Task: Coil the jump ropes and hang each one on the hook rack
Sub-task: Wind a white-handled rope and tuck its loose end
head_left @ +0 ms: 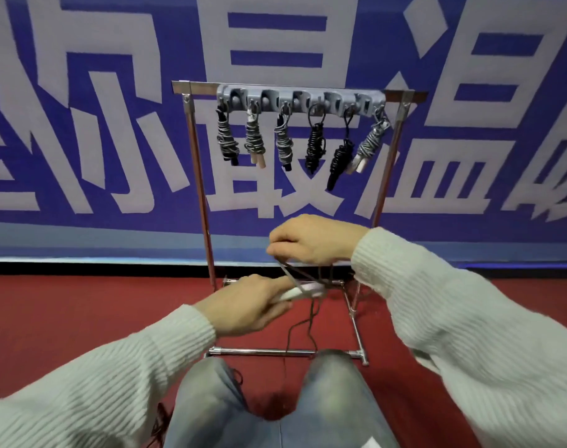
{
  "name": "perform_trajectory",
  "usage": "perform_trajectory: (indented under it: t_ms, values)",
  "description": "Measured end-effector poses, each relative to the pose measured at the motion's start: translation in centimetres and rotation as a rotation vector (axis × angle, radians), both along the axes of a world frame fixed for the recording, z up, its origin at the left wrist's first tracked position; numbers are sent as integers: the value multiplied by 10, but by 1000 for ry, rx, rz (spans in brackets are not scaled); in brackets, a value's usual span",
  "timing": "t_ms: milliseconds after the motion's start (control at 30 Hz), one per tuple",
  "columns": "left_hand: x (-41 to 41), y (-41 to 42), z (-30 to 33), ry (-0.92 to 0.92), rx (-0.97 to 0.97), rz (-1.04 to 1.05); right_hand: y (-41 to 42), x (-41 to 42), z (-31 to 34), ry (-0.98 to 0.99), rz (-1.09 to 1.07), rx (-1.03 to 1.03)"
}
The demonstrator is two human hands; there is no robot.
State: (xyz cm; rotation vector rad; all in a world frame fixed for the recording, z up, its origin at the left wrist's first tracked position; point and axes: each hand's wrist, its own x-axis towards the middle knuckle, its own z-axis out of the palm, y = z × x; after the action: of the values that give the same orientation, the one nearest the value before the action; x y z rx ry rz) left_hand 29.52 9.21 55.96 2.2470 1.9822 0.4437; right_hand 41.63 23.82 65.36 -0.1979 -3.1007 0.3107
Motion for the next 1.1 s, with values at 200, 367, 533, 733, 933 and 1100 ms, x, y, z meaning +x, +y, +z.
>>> perform_trajectory:
  t_ms: [200, 367, 533, 733, 933, 1100]
  values:
    - [23, -26, 44, -492, 324, -16, 14, 25, -46, 73, -125, -980]
    - [4, -9, 42, -1060, 407, 414, -19, 33, -84, 241, -276, -961]
    - [-9, -3, 4, -271, 145, 474, -39, 38, -56, 211, -64, -72]
    - [45, -25, 10, -74, 66, -141, -12, 19, -10, 60, -40, -298]
    - [35, -46, 38, -625, 341, -41, -10, 29, -62, -69, -343, -1255]
    - [21, -54, 41, -1029, 268, 68, -6, 41, -88, 15, -344, -1568]
